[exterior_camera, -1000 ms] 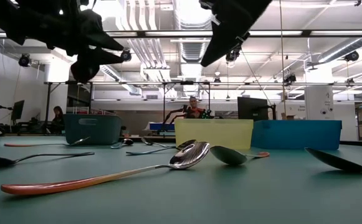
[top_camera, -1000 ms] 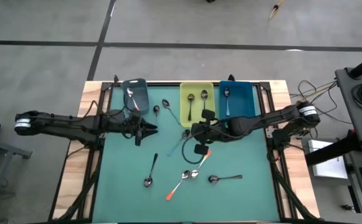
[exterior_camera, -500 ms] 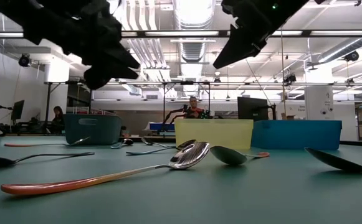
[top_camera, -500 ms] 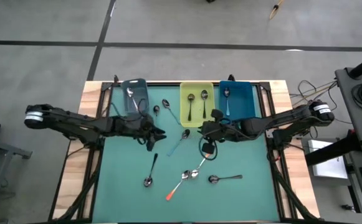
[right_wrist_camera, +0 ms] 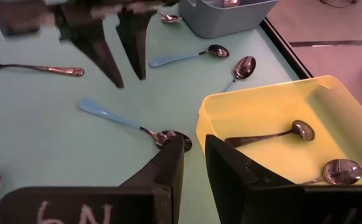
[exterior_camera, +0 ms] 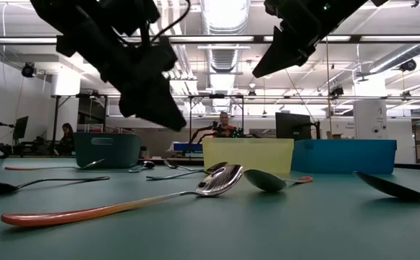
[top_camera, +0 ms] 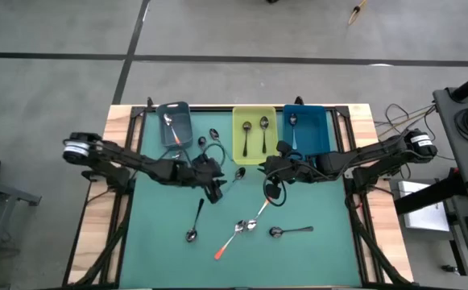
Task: Sort silverware by color (type)
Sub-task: Put the blue spoon into the blue bin
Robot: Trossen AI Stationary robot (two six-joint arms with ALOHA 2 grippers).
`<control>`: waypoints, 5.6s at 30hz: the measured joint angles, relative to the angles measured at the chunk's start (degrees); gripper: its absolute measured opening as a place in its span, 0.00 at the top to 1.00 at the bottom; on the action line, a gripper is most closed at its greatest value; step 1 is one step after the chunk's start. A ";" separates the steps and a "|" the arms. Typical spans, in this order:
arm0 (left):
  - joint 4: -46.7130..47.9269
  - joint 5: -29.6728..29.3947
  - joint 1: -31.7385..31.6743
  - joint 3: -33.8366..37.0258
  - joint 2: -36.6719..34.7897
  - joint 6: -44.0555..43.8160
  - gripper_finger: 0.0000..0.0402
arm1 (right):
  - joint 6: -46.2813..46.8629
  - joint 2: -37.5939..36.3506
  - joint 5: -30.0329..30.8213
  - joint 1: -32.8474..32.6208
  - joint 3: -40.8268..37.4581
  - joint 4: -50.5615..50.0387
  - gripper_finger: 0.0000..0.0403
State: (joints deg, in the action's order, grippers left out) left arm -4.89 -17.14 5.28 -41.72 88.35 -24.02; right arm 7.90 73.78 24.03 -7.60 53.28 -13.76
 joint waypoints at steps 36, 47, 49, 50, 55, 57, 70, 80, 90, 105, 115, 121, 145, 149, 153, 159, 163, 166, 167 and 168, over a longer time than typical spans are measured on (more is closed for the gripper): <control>-16.10 -8.37 2.95 -1.83 20.54 -3.45 0.71 | 0.00 0.15 0.01 0.00 -0.09 2.42 0.85; -16.10 -9.99 2.93 -1.87 21.26 -6.73 0.91 | 0.02 0.15 0.02 0.00 -0.09 2.54 0.85; -16.10 -9.96 2.93 -1.87 21.26 -6.80 0.96 | 0.02 0.15 0.00 0.00 -0.09 2.54 0.85; -16.11 -9.92 2.93 -1.87 21.26 -6.89 0.98 | 0.02 0.15 0.01 0.00 -0.09 2.54 0.85; -16.02 -9.68 2.98 -1.83 21.10 -7.22 0.99 | 0.21 0.15 0.01 0.00 -0.09 2.54 0.85; -15.72 -9.38 3.22 -1.80 20.66 -7.14 0.99 | 0.41 0.15 0.01 0.00 -0.09 2.54 0.85; -14.27 -16.31 6.55 -1.50 13.20 -2.77 1.00 | 9.19 0.15 0.40 0.11 -0.09 3.37 0.85; -13.24 -28.49 6.71 -1.55 3.19 6.00 1.00 | 25.28 0.15 4.97 2.05 -0.11 8.73 0.85; -13.35 -31.38 6.69 -1.78 0.62 8.78 1.00 | 29.07 0.15 5.53 5.94 -0.13 8.66 0.77; -13.48 -33.05 6.58 -6.03 0.67 12.58 1.00 | 25.87 5.25 5.56 7.66 -0.15 22.24 0.47; -13.83 -36.04 6.51 -6.16 0.82 13.39 1.00 | 22.56 8.49 5.49 7.76 -0.15 29.85 0.47; -16.67 -38.04 6.34 -6.16 0.82 16.48 1.00 | 17.49 11.60 5.37 7.76 -0.13 38.32 0.47; -15.86 -37.88 6.32 -6.14 0.91 16.64 1.00 | 9.85 13.90 5.09 7.96 -0.09 44.74 0.96; -16.20 -37.82 6.40 -6.15 0.88 15.83 0.96 | 7.55 13.77 5.91 8.00 -0.11 43.35 0.96; -15.81 -37.65 6.98 -6.16 0.78 15.81 0.90 | 6.22 13.21 5.96 8.08 -0.17 41.77 0.97; -15.61 -33.76 7.10 -6.16 0.38 15.85 0.80 | 4.38 11.10 4.63 8.47 -0.17 34.66 0.97; -15.34 -24.61 7.10 -6.16 -2.17 18.16 0.75 | 3.82 6.79 -2.40 9.33 -0.15 27.06 0.97; -14.98 -12.04 7.10 -6.16 -5.04 21.55 0.74 | 3.82 3.43 -11.10 10.79 -0.15 19.55 0.97; -14.88 -7.53 6.95 -6.16 -6.23 22.65 0.74 | 3.38 2.34 -14.29 11.21 -0.15 17.13 0.97; -14.64 -3.29 6.69 -6.16 -7.27 23.61 0.74 | 2.36 1.32 -17.17 11.53 -0.15 14.80 0.97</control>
State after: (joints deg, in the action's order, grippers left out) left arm -19.54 -20.44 11.97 -47.88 81.07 -0.41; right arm 10.26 75.10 6.86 3.93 53.12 1.04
